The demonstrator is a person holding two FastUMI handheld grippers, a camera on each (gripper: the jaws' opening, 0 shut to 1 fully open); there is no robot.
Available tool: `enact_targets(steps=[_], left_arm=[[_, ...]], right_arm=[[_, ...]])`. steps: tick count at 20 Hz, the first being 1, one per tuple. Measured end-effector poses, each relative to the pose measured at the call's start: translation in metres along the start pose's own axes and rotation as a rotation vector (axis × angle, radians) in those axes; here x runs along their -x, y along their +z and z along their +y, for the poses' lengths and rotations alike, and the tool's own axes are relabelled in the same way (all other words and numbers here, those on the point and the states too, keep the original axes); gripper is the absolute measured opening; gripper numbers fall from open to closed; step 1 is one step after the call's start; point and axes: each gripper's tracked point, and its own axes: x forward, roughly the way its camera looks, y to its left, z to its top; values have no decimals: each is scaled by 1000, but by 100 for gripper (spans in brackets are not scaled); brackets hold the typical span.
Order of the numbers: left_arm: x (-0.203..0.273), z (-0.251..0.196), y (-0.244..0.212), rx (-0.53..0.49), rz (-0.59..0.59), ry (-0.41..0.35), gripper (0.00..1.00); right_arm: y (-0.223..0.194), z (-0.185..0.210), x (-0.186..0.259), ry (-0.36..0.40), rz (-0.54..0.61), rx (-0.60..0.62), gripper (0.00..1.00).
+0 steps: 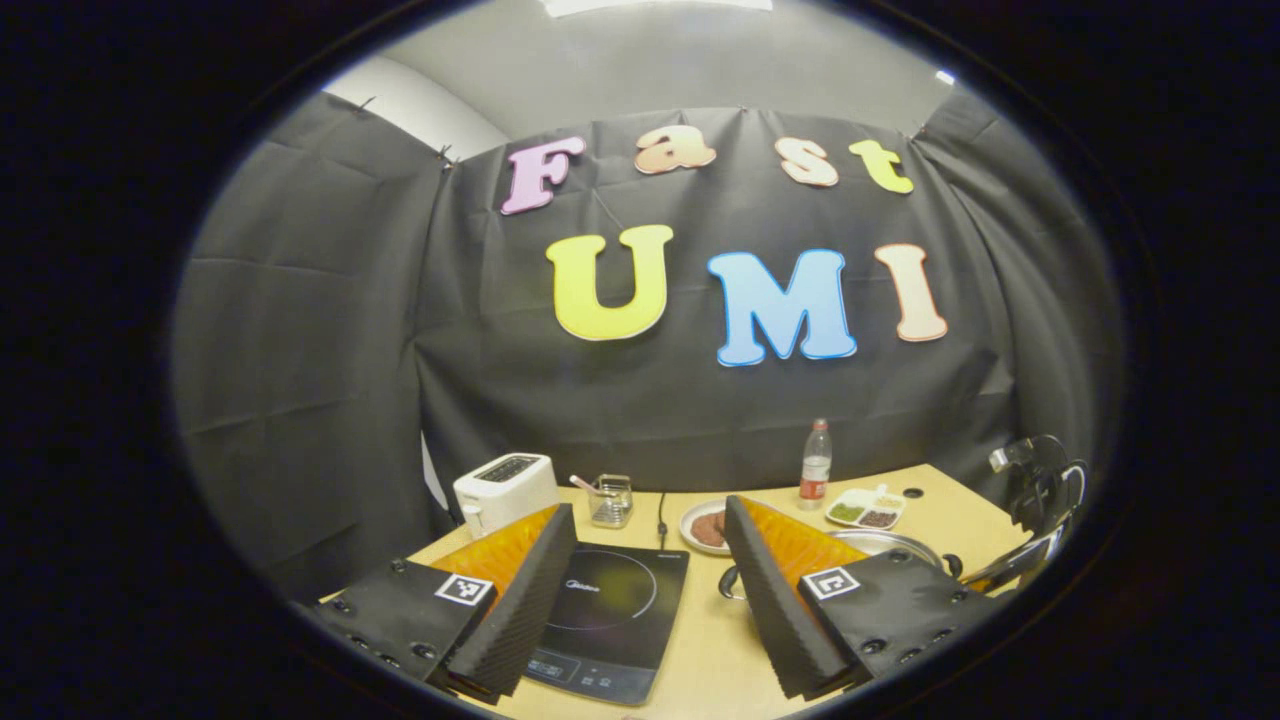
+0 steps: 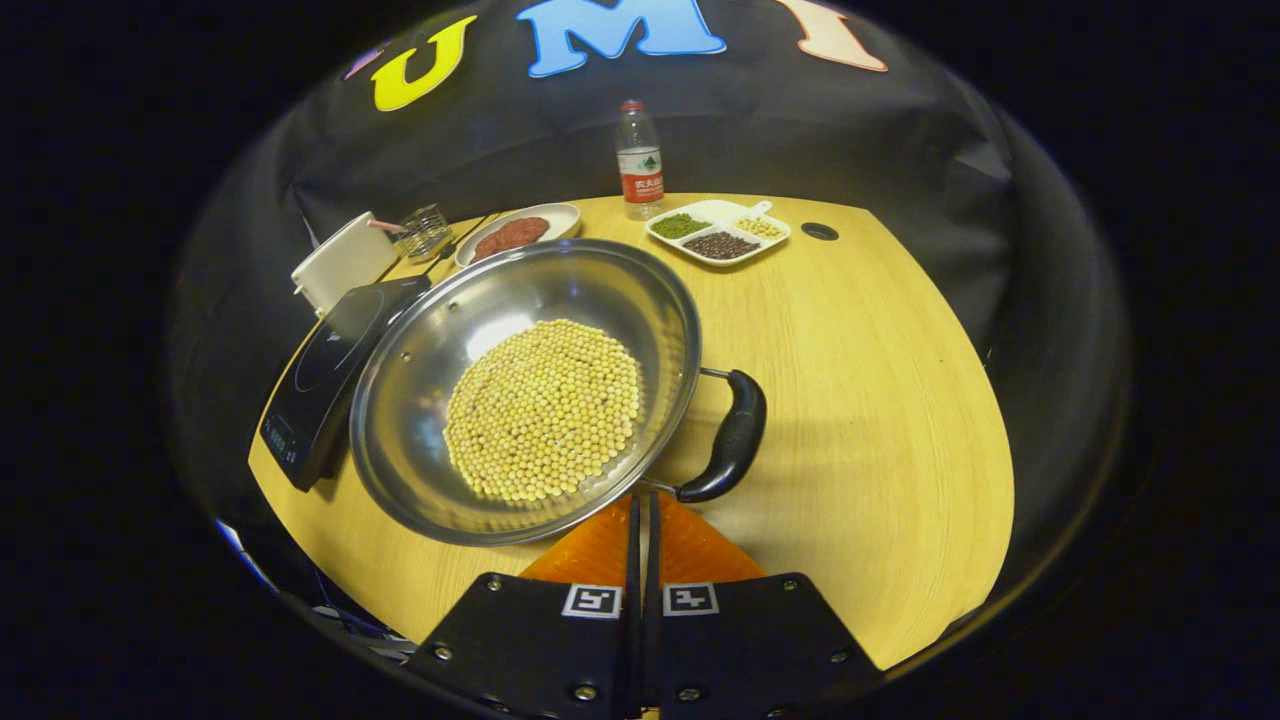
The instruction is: First push the handle of the pot to place it horizontally, then grasp the pot with both hands and set it on the induction cooktop.
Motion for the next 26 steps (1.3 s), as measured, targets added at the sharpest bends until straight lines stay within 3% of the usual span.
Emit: enact_targets(steps=[6,9,10,11,13,14,17,19,20,21,23,24,26], left_arm=[[-35,-50,-59,5,104,-62,96],[-53,-70,-90,4,162,-83,100],[-59,-77,-100,9,179,-93,92],[-65,-83,-108,13,195,-101,97],[-77,-90,-122,11,223,-108,97],[-84,-92,-127,10,236,-119,97],[-103,-99,-145,20,267,-137,97],[-115,-102,-161,20,304,-147,98],[-121,-103,-167,19,320,-154,93],[-126,-106,-174,14,335,-157,98],[-135,-108,-185,-4,359,-162,93],[-139,-110,-190,-10,373,-164,100],[-148,-113,-205,-19,406,-163,98]], right_arm=[[28,-31,-20,-36,-45,-54,1],[34,-36,-22,-40,-49,-43,4],[35,-36,-21,-38,-55,-43,4],[36,-37,-19,-40,-63,-38,4],[39,-42,-9,-65,-106,-16,4],[49,-44,-2,-70,-152,-13,8],[73,-45,13,-67,-279,-42,86],[79,-44,11,-56,-302,-62,99],[80,-44,8,-57,-301,-64,99],[81,-42,5,-55,-299,-65,99],[85,-37,-3,-49,-302,-61,99],[86,-34,-7,-42,-302,-59,99],[87,-30,-17,-35,-294,-61,99]])
